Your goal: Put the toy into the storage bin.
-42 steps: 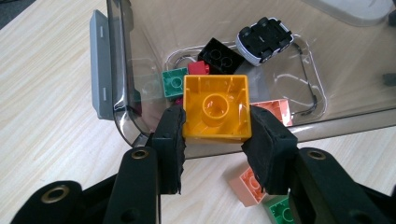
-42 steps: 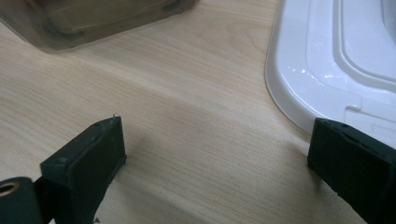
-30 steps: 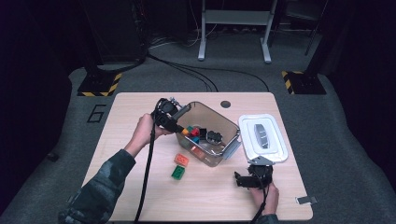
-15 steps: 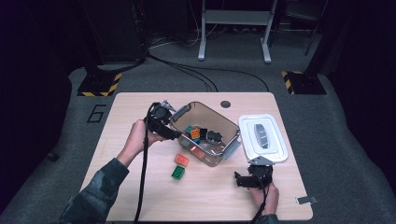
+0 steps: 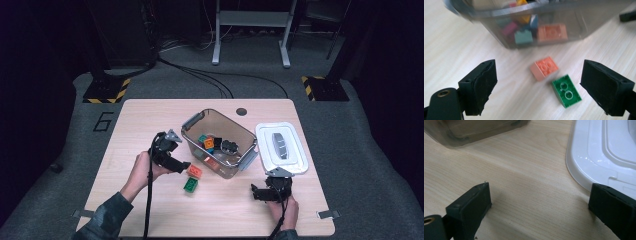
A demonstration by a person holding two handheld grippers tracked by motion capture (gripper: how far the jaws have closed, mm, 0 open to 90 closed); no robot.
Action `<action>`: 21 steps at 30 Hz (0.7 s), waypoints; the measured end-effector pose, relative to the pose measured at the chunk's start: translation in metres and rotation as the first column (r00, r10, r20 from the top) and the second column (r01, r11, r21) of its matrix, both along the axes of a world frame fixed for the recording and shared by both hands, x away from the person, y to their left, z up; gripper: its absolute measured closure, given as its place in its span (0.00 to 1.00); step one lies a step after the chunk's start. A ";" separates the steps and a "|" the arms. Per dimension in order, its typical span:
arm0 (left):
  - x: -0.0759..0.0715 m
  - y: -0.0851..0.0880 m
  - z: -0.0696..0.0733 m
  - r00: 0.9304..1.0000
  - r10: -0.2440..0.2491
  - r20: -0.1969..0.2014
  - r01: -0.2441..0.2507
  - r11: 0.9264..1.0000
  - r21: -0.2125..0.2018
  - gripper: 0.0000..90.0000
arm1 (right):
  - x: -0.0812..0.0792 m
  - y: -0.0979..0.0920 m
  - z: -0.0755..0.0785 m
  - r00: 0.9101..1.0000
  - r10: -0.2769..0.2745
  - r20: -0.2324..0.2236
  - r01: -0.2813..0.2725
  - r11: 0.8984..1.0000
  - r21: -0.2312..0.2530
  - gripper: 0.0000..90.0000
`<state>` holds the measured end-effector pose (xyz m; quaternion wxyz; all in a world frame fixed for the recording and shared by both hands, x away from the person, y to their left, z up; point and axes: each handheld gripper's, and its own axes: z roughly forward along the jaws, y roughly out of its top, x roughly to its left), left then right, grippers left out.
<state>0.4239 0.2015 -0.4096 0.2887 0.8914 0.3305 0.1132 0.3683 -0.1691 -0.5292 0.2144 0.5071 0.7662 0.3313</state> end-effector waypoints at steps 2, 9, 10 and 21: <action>-0.004 -0.001 -0.010 1.000 -0.001 -0.011 0.001 1.000 0.000 0.14 | 0.000 0.000 0.000 1.000 0.000 0.000 0.000 1.000 0.000 0.04; -0.014 -0.003 -0.035 1.000 0.008 -0.028 -0.009 1.000 -0.016 0.12 | 0.000 0.000 0.000 1.000 0.000 0.001 0.000 1.000 -0.001 0.04; -0.015 -0.003 -0.037 0.999 0.007 -0.032 -0.007 1.000 -0.012 0.12 | 0.000 0.000 0.000 1.000 0.000 0.001 0.000 1.000 -0.001 0.04; -0.032 -0.012 -0.072 0.997 -0.005 -0.076 0.003 1.000 -0.022 0.20 | 0.000 0.000 0.000 1.000 0.001 0.001 -0.001 1.000 -0.002 0.04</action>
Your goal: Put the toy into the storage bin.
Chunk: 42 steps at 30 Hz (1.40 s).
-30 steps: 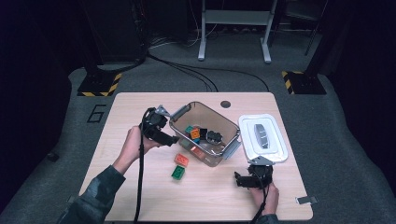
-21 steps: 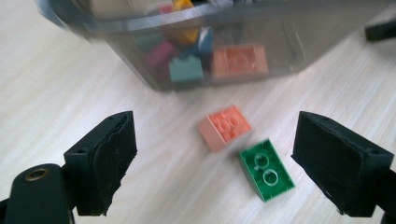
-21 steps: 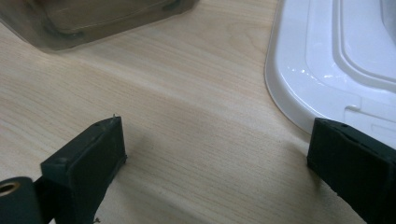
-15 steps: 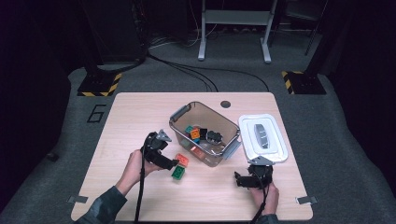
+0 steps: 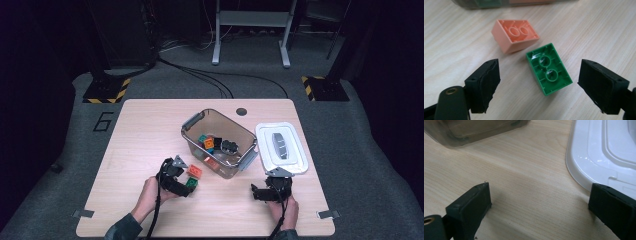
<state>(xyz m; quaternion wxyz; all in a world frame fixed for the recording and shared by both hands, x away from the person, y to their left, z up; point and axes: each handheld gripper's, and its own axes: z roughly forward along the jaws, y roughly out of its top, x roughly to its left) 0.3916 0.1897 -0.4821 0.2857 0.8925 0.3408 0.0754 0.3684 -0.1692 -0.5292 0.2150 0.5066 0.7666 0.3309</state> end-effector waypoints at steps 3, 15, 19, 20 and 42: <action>-0.003 -0.002 -0.004 1.000 -0.012 0.008 0.012 1.000 0.003 0.27 | 0.000 0.000 0.000 1.000 0.000 0.000 0.000 1.000 0.001 0.04; -0.010 0.003 -0.015 0.999 0.004 0.047 -0.003 1.000 -0.019 0.61 | 0.000 0.000 0.000 1.000 0.000 0.000 0.000 1.000 0.000 0.04; -0.010 0.006 -0.017 0.998 0.003 0.064 -0.001 1.000 -0.024 0.65 | 0.000 0.000 0.000 1.000 0.000 0.000 0.000 1.000 0.000 0.04; -0.011 0.007 -0.017 0.998 0.000 0.061 0.001 1.000 -0.021 0.65 | 0.000 0.000 0.000 1.000 0.000 0.000 0.000 1.000 0.000 0.04; -0.007 0.041 0.015 0.996 0.038 0.079 -0.033 0.998 -0.056 0.66 | 0.000 0.000 0.000 1.000 0.000 0.000 0.000 1.000 0.001 0.04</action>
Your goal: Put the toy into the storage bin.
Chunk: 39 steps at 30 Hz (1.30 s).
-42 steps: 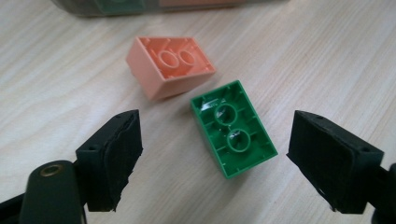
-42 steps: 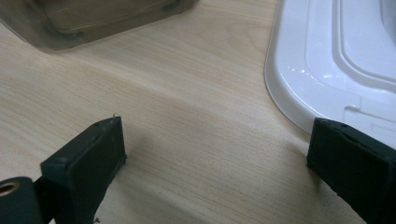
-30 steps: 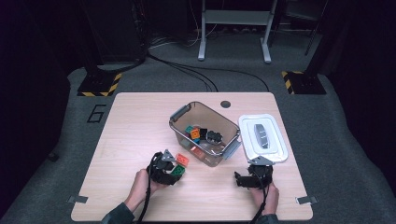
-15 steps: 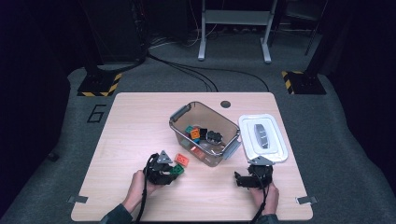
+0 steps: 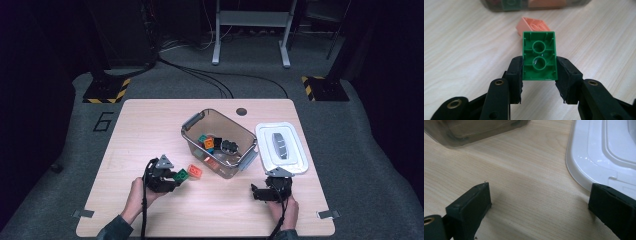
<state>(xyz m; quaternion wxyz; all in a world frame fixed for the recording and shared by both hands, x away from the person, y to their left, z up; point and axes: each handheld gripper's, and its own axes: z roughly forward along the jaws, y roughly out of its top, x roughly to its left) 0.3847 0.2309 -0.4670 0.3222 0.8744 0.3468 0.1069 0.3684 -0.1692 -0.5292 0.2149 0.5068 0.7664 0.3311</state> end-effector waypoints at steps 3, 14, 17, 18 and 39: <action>0.003 0.005 0.007 1.000 0.012 0.015 -0.012 1.000 -0.005 0.66 | 0.000 0.000 0.000 1.000 0.000 0.000 0.000 1.000 0.000 0.04; 0.015 0.018 0.045 0.997 0.040 0.072 -0.039 0.999 -0.020 0.65 | 0.000 0.000 0.000 1.000 0.000 0.000 0.000 1.000 0.000 0.04; 0.020 0.019 0.055 0.995 0.042 0.091 -0.041 0.999 -0.013 0.65 | 0.000 0.000 0.000 1.000 -0.001 0.000 0.001 1.000 0.001 0.04; 0.021 0.019 0.058 0.994 0.047 0.099 -0.046 0.999 -0.013 0.65 | 0.000 0.000 0.000 1.000 0.000 0.000 0.000 1.000 0.001 0.04; 0.062 -0.013 0.116 0.987 0.010 0.159 -0.008 1.000 -0.014 0.65 | 0.000 0.000 0.000 1.000 -0.001 0.000 0.001 1.000 0.001 0.04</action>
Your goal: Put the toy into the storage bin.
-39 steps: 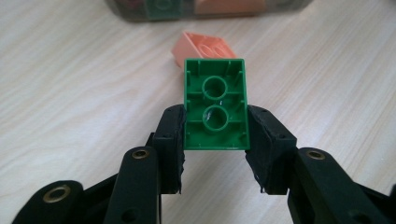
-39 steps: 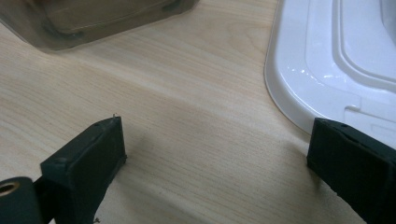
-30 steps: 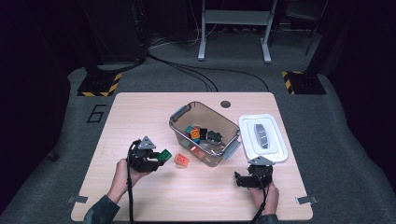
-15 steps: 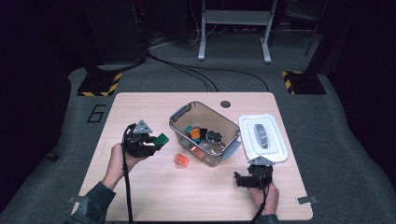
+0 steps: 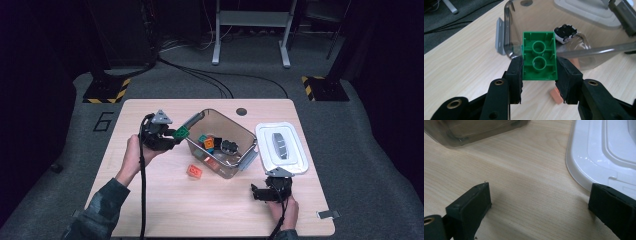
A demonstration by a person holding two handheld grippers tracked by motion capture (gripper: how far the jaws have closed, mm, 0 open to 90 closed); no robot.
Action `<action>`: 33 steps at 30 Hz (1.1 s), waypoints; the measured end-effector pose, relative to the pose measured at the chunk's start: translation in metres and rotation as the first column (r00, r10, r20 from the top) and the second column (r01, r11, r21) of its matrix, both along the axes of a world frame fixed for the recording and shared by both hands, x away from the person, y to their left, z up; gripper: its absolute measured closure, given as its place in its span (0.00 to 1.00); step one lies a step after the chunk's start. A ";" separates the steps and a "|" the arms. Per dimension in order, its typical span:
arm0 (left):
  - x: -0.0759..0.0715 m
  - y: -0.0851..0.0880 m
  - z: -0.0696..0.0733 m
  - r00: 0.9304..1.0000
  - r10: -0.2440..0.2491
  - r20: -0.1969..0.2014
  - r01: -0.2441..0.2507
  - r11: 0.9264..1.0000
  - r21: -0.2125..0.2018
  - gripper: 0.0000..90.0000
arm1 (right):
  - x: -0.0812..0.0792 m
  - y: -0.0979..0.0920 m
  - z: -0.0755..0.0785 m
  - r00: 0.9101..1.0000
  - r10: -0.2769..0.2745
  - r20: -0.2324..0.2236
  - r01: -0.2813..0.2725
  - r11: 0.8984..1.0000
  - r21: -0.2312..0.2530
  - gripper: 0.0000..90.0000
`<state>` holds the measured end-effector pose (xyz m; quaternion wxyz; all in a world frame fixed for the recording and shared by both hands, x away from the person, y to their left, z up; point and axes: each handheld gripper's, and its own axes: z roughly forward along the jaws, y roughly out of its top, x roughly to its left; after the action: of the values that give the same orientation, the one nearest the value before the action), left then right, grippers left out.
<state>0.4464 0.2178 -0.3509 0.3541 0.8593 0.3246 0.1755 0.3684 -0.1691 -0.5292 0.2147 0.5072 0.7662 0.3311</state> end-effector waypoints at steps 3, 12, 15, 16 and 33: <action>0.007 -0.008 0.004 1.000 -0.009 -0.005 0.009 1.000 0.009 0.65 | 0.000 0.000 0.000 1.000 0.001 0.000 -0.001 1.000 -0.001 0.04; 0.027 -0.029 0.006 0.999 -0.024 -0.035 0.025 0.999 0.029 0.65 | 0.000 0.000 0.000 1.000 0.001 0.000 -0.001 1.000 -0.001 0.04; 0.033 -0.036 0.003 0.998 -0.026 -0.053 0.028 0.999 0.038 0.65 | 0.000 0.000 0.000 1.000 0.001 0.000 -0.001 1.000 0.000 0.04; 0.034 -0.038 0.003 0.998 -0.029 -0.055 0.031 0.999 0.044 0.65 | 0.000 0.000 0.000 1.000 0.001 0.000 -0.001 1.000 -0.001 0.04; 0.049 -0.061 -0.016 0.988 -0.032 -0.152 0.049 0.993 0.107 0.65 | 0.000 0.000 0.000 1.000 0.002 0.001 -0.002 1.000 0.000 0.04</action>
<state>0.4956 0.1571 -0.3674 0.2841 0.8947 0.3226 0.1211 0.3684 -0.1693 -0.5293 0.2147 0.5064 0.7666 0.3313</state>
